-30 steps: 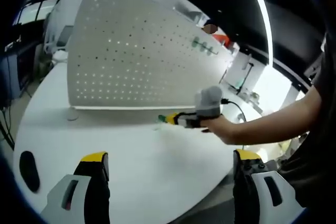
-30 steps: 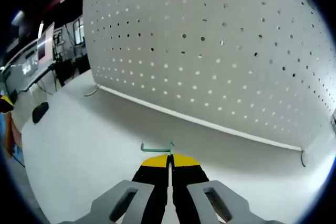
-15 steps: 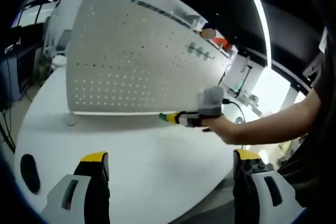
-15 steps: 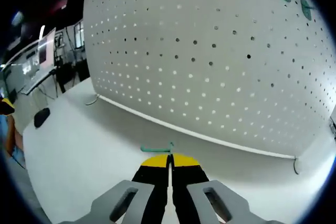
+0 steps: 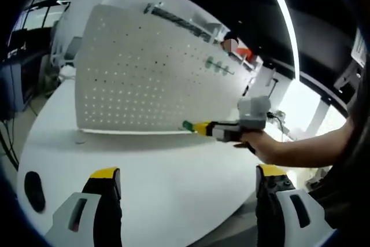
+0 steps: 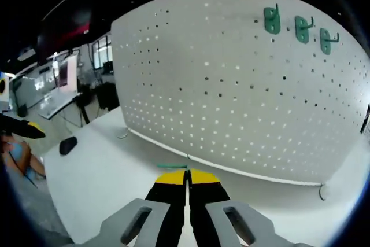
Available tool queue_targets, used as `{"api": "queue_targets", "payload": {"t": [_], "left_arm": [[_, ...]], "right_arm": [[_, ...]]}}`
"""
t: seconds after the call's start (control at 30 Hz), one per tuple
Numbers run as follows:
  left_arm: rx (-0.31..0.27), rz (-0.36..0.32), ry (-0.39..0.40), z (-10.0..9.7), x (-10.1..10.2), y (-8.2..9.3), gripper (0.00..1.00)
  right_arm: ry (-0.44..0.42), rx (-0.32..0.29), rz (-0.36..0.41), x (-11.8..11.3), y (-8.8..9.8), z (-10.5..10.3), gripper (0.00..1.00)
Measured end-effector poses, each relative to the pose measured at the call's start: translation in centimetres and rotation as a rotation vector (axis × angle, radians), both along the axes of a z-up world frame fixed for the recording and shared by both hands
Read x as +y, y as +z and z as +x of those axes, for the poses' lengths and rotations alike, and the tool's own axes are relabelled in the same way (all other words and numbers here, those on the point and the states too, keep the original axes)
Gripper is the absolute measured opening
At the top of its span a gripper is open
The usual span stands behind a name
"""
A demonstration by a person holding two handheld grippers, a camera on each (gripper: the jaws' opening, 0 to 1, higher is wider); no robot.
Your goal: Insert the hook assembly into the mounting plate slot until the hook locks in place.
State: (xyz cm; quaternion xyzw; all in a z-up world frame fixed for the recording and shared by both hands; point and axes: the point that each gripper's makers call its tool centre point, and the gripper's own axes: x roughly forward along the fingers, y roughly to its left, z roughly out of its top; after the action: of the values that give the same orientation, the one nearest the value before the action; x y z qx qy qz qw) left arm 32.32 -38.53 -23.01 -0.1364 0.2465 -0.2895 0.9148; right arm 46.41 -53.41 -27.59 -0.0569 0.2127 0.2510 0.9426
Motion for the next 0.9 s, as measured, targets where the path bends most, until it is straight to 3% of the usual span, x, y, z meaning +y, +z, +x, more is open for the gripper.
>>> {"api": "queue_targets", "payload": {"t": [0.27,0.5,0.9], "left_arm": [[0.006,0.01,-0.004,-0.6,-0.4,-0.5,0.97],[0.016,0.013,-0.012,-1.0,-0.7,-0.9,0.96],[0.017,-0.016,-0.03,-1.0,-0.9,-0.5,0.9]], "right_arm": [[0.027,-0.012,0.047,0.0,2.6,-3.6,0.0],[0.064,-0.004,0.149,0.7,4.9,-7.0,0.0],[0.09,0.088,0.347,1.8,6.3,-11.4,0.0]]}}
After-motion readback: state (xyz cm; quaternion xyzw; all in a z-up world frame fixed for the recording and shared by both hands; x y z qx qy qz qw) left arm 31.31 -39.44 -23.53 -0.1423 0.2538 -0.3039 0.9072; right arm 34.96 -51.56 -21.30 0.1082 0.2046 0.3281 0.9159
